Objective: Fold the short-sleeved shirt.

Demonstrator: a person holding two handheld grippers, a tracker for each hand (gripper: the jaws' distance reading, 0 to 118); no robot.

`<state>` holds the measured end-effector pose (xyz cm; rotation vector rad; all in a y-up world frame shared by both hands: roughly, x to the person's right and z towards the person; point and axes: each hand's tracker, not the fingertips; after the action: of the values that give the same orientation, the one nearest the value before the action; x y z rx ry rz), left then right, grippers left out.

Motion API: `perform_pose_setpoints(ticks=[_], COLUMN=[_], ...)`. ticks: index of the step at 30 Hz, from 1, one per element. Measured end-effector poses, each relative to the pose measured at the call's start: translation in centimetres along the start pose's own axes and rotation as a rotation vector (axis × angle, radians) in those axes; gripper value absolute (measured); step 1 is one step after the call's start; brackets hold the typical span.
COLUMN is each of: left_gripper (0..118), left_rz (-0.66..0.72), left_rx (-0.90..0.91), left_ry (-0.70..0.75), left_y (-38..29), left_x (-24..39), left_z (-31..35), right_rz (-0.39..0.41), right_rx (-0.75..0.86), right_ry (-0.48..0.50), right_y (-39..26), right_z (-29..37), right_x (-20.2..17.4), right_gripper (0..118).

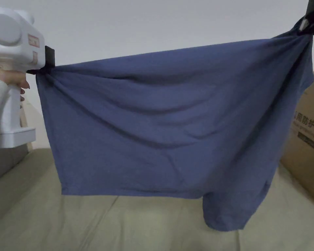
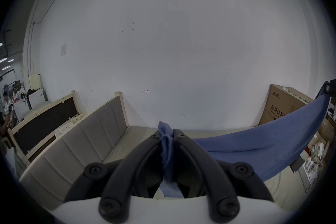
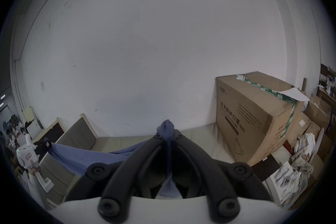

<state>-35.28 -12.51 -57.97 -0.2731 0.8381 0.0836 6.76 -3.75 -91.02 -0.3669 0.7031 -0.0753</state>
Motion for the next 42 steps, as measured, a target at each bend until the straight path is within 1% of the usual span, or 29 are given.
perform_pose_setpoints(ticks=[4,8,11,13,14,15,16,19,20,21,22,23,25,26,28,29,30,31,32,34,35,36,38,39,40,42], left_gripper=[8,8,8,8,8,8,8,8,8,8,8,8,8,8,8,8,8,8,8,8,8,8,8,8,8,8], left_rz=[-0.020,-0.037,-0.036,-0.073,-0.108,-0.134,-0.147,-0.133,-0.085,-0.054,-0.024,0.009,0.022,0.052,0.024,0.008,-0.010,-0.020,-0.024,-0.040,-0.047,-0.068,-0.092,-0.092,-0.087,-0.069], left_rx=[-0.087,-0.191,-0.303,-0.391,-0.444,-0.483,-0.526,-0.659,-0.648,-0.660,-0.663,-0.651,-0.651,-0.644,-0.640,-0.633,-0.635,-0.632,-0.628,-0.622,-0.620,-0.622,-0.623,-0.626,-0.631,-0.652], left_ry=[0.001,0.027,0.050,0.063,0.070,0.079,0.083,0.085,0.062,0.058,0.065,0.059,0.049,0.018,0.006,-0.002,-0.003,-0.005,-0.005,-0.033,-0.025,-0.022,-0.014,-0.013,-0.010,-0.027], left_y=[-4.2,-10.5,-17.0,-22.0,-24.7,-27.2,-29.7,-36.1,-37.7,-39.1,-40.1,-41.2,-42.7,-43.5,-44.7,-45.1,-45.4,-45.8,-46.1,-46.9,-47.2,-47.6,-48.1,-48.5,-48.9,-50.0], left_x=[0.5,1.9,3.3,4.5,5.1,5.7,6.1,6.5,6.0,5.1,4.3,3.5,1.9,1.1,0.1,-0.1,-0.4,-0.7,-1.0,-1.9,-2.2,-2.7,-3.6,-4.0,-4.4,-5.2], left_z=[-3.1,-7.6,-11.3,-13.7,-14.7,-15.4,-15.8,-15.9,-15.2,-15.3,-14.1,-13.0,-9.8,-8.2,-4.5,-1.9,-0.2,1.8,3.9,7.5,9.3,11.0,14.2,15.4,16.6,18.3], right_rz=[0.016,0.009,0.008,0.018,-0.007,-0.036,-0.045,-0.048,-0.065,-0.067,-0.069,-0.071,-0.056,-0.059,-0.031,-0.033,-0.054,-0.086,-0.089,-0.063,-0.061,-0.085,-0.129,-0.135,-0.132,-0.097], right_rx=[-0.072,-0.201,-0.312,-0.415,-0.496,-0.540,-0.579,-0.699,-0.712,-0.729,-0.728,-0.717,-0.723,-0.709,-0.746,-0.745,-0.773,-0.785,-0.775,-0.796,-0.804,-0.837,-0.865,-0.879,-0.873,-0.849], right_ry=[-0.014,-0.062,-0.111,-0.151,-0.163,-0.169,-0.168,-0.210,-0.191,-0.170,-0.170,-0.166,-0.146,-0.129,-0.090,-0.091,-0.098,-0.068,-0.055,-0.084,-0.079,-0.077,-0.067,-0.070,-0.068,-0.060], right_y=[-3.5,-9.7,-16.1,-21.4,-24.3,-26.5,-29.1,-35.9,-37.6,-38.9,-39.9,-40.8,-42.2,-43.1,-44.7,-45.7,-46.5,-47.5,-48.5,-50.3,-51.3,-52.2,-53.7,-54.4,-55.0,-56.1], right_z=[-3.0,-8.3,-13.1,-16.3,-17.8,-19.5,-20.5,-21.8,-21.6,-21.2,-20.3,-18.9,-15.9,-13.6,-9.2,-6.6,-4.3,-1.5,0.9,5.1,7.2,9.2,12.4,13.8,15.0,16.5], right_x=[0.2,1.6,2.8,3.7,4.3,5.7,6.3,7.9,8.5,9.0,9.5,9.9,10.9,11.4,11.9,12.1,12.2,12.1,12.3,12.4,12.5,12.8,12.9,12.8,12.6,12.1], right_gripper=[3,3,3,3,3,3,3,3,3,3,3,3,3,3,3,3,3,3,3,3,3,3,3,3,3,4])
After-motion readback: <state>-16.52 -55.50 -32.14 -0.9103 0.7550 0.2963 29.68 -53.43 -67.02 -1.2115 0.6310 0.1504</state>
